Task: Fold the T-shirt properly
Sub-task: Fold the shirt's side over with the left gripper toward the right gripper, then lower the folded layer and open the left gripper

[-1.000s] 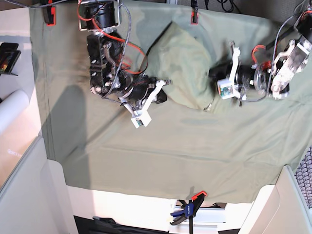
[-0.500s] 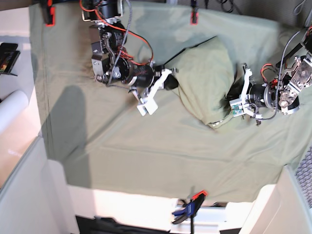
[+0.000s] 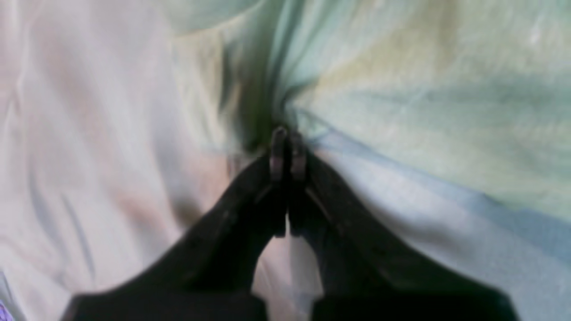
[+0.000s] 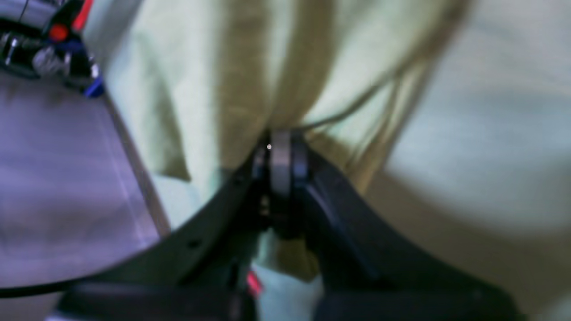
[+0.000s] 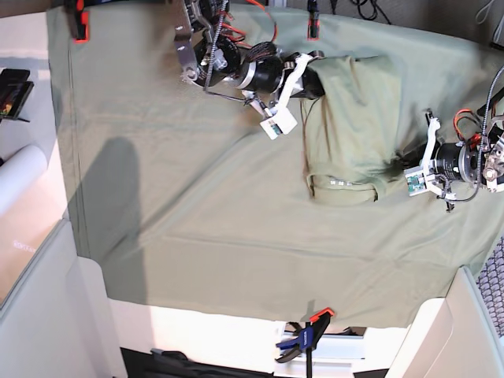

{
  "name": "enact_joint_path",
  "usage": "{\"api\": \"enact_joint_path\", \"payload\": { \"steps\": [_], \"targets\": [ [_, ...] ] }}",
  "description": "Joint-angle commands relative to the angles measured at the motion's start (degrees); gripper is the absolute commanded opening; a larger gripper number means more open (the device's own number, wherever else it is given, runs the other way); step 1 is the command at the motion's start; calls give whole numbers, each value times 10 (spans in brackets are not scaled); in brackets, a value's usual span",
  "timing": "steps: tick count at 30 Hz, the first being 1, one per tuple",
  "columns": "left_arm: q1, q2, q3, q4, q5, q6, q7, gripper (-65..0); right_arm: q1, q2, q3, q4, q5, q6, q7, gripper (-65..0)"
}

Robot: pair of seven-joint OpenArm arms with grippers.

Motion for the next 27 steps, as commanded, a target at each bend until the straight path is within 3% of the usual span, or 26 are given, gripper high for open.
{"api": "enact_joint_path", "payload": {
  "steps": [1, 9, 13, 18, 21, 27],
  "targets": [
    [-12, -16, -6, 13, -7, 8, -8, -650, 4, -10, -2, 15, 9, 7, 10, -650],
    [-12, -47, -6, 24, -22, 8, -6, -650, 3, -23, -3, 19, -5, 7, 5, -650],
    [-12, -67, -6, 41, -69, 8, -2, -650, 3, -19, 2, 38, -47, 7, 3, -650],
    [-9, -69, -8, 115, -142, 8, 53, -650, 4, -9, 44, 78, -76, 6, 4, -650],
    [-6, -51, -8, 153, -160, 8, 56, -650, 7, -8, 85, 80, -76, 6, 8, -650],
    [-6, 56, -8, 118, -133, 8, 53, -650, 6, 10, 153, 80, -73, 6, 7, -650]
  ]
}}
